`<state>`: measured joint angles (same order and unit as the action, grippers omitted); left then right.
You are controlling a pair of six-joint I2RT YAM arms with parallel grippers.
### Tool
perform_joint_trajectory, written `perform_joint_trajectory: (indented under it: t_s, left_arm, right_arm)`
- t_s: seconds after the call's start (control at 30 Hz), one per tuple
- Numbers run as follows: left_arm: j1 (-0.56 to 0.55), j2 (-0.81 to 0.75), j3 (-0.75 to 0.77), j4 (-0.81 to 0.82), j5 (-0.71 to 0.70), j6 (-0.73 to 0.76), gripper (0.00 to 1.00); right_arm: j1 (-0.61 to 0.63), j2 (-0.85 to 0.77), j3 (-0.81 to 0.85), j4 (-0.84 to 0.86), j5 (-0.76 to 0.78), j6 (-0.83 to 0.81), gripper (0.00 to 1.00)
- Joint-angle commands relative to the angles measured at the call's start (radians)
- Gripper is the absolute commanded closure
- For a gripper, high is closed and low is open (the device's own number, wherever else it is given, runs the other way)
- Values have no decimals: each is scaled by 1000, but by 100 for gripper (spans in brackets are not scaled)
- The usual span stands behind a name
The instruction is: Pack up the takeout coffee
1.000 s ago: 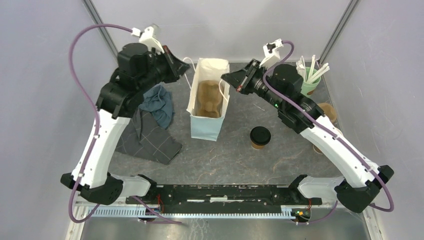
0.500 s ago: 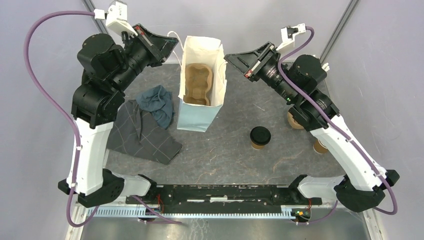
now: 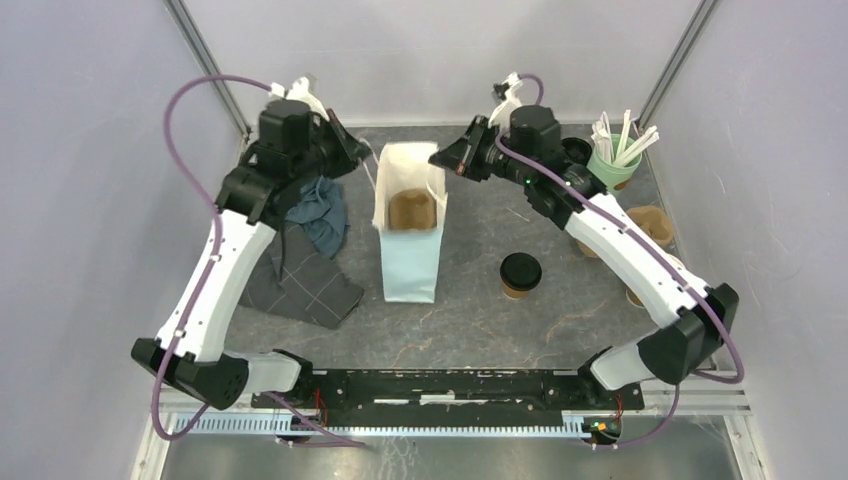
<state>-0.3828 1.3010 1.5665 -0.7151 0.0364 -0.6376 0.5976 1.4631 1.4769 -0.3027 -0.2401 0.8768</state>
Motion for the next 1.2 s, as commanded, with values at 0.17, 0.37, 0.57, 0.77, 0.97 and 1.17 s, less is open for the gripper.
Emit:
perform_joint_trajectory:
  t_s: [0.17, 0.37, 0.57, 0.77, 0.97, 1.17]
  left_arm:
    - [2, -94, 192, 180, 94, -10, 98]
    - [1, -127, 264, 187, 65, -30, 98]
    - [2, -127, 216, 153, 34, -121, 98]
    - [3, -198, -122, 28, -74, -142, 58]
    - [2, -296, -106, -29, -124, -21, 8]
    - [3, -301, -104, -18, 6, -2, 0]
  right_arm:
    - [4, -114, 133, 167, -115, 22, 100]
    - [4, -155, 185, 163, -104, 85, 100]
    - [0, -195, 62, 22, -9, 134, 100]
    - [-19, -244, -243, 57, 51, 47, 61]
    - [-10, -184, -77, -63, -47, -136, 25]
    - [5, -166, -95, 4, -112, -139, 10]
